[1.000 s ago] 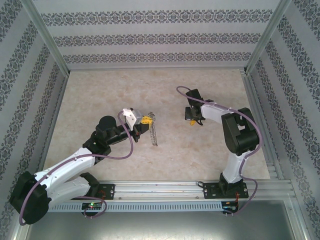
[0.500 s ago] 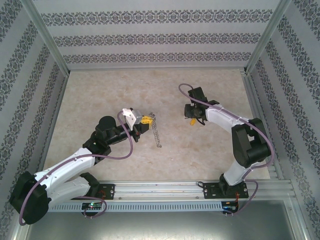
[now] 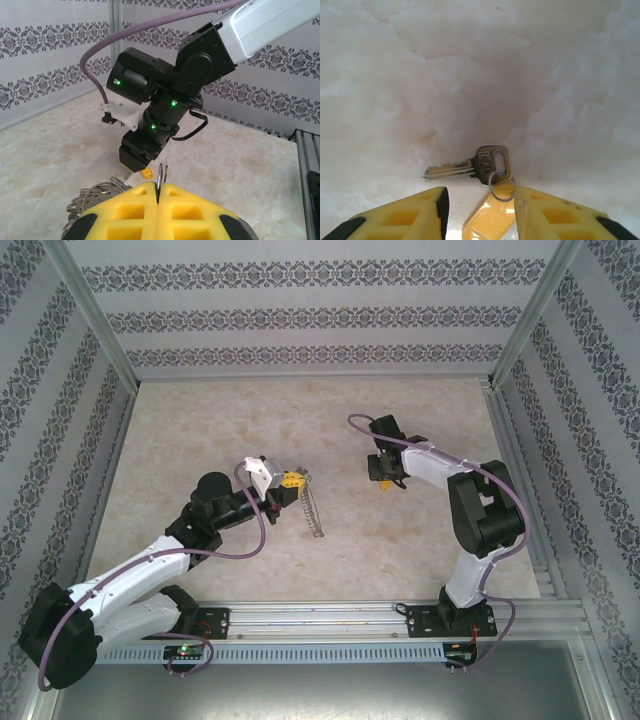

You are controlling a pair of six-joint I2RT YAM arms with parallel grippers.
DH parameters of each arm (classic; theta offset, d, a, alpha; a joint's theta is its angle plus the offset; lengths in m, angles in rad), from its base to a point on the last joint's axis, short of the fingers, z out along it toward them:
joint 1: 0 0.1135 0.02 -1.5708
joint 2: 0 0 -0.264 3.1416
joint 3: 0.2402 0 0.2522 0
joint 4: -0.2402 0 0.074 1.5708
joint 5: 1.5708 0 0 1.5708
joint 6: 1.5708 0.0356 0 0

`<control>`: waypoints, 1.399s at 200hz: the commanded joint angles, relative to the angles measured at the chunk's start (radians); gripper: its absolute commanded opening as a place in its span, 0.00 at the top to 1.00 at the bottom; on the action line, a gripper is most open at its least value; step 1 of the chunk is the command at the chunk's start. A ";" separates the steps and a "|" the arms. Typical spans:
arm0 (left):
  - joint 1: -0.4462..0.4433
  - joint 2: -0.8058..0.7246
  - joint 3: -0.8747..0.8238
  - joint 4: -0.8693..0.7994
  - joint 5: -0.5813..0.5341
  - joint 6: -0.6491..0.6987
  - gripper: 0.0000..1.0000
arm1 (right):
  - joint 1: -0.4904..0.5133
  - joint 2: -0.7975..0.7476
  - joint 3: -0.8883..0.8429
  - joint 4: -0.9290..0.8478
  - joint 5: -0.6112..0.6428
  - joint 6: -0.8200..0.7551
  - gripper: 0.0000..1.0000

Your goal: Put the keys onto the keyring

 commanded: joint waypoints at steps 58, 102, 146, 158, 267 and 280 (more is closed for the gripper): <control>-0.016 -0.031 0.013 0.067 0.037 -0.010 1.00 | -0.027 0.066 0.060 -0.098 0.008 0.006 0.63; -0.016 -0.022 0.028 0.075 0.056 -0.002 1.00 | -0.045 0.087 0.078 -0.112 0.009 0.024 0.66; -0.016 -0.020 0.021 0.100 0.067 -0.014 1.00 | -0.047 0.123 0.113 -0.121 0.007 0.027 0.73; -0.016 -0.020 0.021 0.100 0.068 -0.014 1.00 | -0.046 0.135 0.125 -0.127 0.004 0.025 0.75; -0.016 -0.001 0.023 0.137 0.081 -0.036 1.00 | -0.041 0.078 0.096 -0.128 0.006 0.030 0.57; -0.016 0.002 0.023 0.143 0.084 -0.039 1.00 | -0.043 0.095 0.103 -0.129 -0.009 0.031 0.54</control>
